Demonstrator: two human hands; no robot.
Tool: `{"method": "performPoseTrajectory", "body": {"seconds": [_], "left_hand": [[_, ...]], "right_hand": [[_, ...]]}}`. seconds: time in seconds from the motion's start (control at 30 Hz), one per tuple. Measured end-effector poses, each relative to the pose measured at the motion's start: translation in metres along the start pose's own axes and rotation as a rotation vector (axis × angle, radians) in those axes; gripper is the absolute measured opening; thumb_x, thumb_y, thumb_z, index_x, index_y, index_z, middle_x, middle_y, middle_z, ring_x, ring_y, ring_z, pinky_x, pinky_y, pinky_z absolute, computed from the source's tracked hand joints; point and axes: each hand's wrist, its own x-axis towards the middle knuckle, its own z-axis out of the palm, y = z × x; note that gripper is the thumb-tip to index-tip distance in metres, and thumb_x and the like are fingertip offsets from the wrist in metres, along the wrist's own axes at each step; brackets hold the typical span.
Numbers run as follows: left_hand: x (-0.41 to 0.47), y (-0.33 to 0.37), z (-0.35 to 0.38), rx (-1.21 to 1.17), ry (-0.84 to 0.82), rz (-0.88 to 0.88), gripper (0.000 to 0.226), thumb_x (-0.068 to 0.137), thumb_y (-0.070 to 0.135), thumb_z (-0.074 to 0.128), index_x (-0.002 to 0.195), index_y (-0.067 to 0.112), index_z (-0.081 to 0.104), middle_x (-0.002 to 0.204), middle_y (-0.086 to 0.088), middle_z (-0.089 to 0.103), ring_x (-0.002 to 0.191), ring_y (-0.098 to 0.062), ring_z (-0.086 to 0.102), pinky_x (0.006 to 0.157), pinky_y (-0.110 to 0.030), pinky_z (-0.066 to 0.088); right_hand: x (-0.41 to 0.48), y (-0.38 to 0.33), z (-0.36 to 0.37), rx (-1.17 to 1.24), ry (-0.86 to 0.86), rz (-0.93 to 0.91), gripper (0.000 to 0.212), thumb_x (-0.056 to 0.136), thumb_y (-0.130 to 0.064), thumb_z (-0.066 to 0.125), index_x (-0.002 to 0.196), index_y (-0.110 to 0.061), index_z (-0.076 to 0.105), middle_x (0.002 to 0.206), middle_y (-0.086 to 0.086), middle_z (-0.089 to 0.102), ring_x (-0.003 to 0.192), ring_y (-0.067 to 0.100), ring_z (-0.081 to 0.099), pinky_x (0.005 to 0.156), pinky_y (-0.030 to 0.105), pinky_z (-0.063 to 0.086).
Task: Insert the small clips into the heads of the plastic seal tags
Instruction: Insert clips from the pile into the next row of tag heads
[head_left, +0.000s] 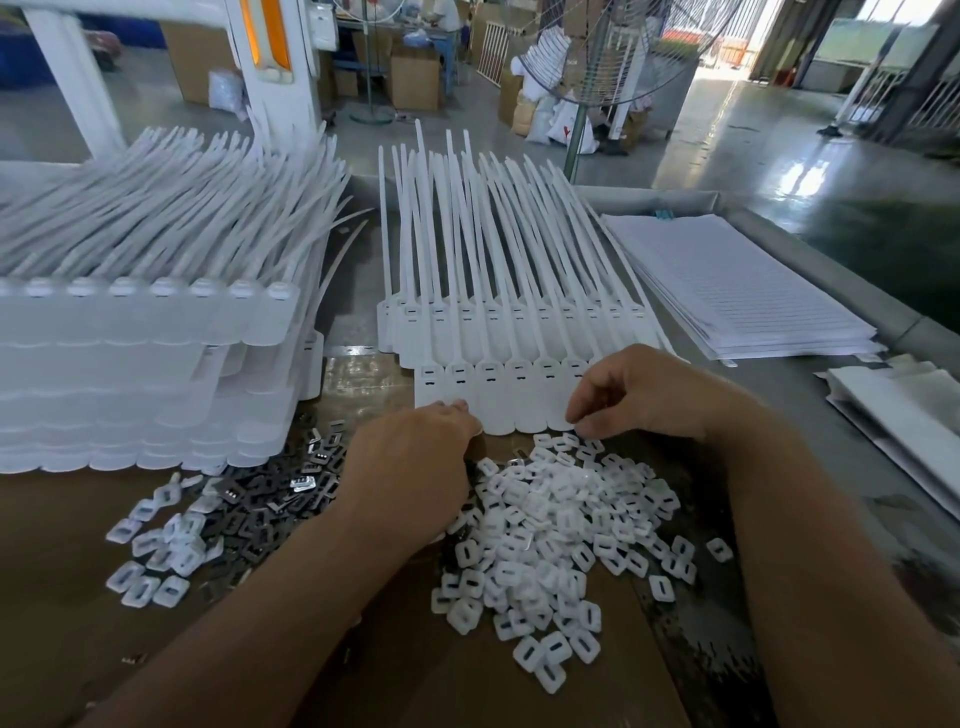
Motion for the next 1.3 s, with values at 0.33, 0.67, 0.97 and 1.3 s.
{"method": "performPoseTrajectory", "body": {"seconds": [0.33, 0.67, 0.97, 1.3], "left_hand": [[-0.001, 0.0, 0.001, -0.009, 0.001, -0.012, 0.046, 0.088, 0.008, 0.038, 0.127, 0.03, 0.049, 0.135, 0.014, 0.048, 0.119, -0.009, 0.049, 0.09, -0.026, 0.043], [-0.001, 0.0, 0.0, -0.002, 0.011, -0.011, 0.045, 0.089, 0.01, 0.04, 0.128, 0.031, 0.048, 0.14, 0.016, 0.041, 0.12, -0.009, 0.048, 0.09, -0.024, 0.042], [0.0, 0.0, -0.001, -0.001, 0.017, -0.012, 0.044, 0.089, 0.01, 0.039, 0.127, 0.03, 0.049, 0.136, 0.015, 0.047, 0.117, -0.01, 0.05, 0.088, -0.026, 0.044], [0.001, 0.002, -0.001, -0.002, 0.018, -0.014, 0.045, 0.087, 0.01, 0.04, 0.125, 0.031, 0.051, 0.133, 0.014, 0.049, 0.114, -0.01, 0.052, 0.082, -0.023, 0.044]], "right_hand": [[0.004, -0.002, 0.008, -0.14, -0.035, 0.017, 0.015, 0.068, -0.02, 0.079, 0.07, -0.028, 0.066, 0.07, -0.011, 0.066, 0.061, -0.005, 0.058, 0.063, 0.014, 0.045], [-0.001, 0.003, -0.002, 0.122, 0.123, -0.048, 0.017, 0.077, -0.007, 0.07, 0.078, -0.024, 0.066, 0.069, -0.01, 0.064, 0.063, -0.001, 0.059, 0.06, 0.009, 0.046], [0.009, 0.037, -0.019, 0.29, 0.733, 0.06, 0.027, 0.088, 0.001, 0.053, 0.088, -0.023, 0.064, 0.075, -0.01, 0.059, 0.061, 0.002, 0.052, 0.06, 0.014, 0.044], [0.014, 0.055, -0.021, 0.148, 0.681, 0.215, 0.017, 0.087, -0.006, 0.058, 0.083, -0.02, 0.066, 0.077, -0.01, 0.058, 0.072, 0.001, 0.048, 0.069, 0.02, 0.034]]}}
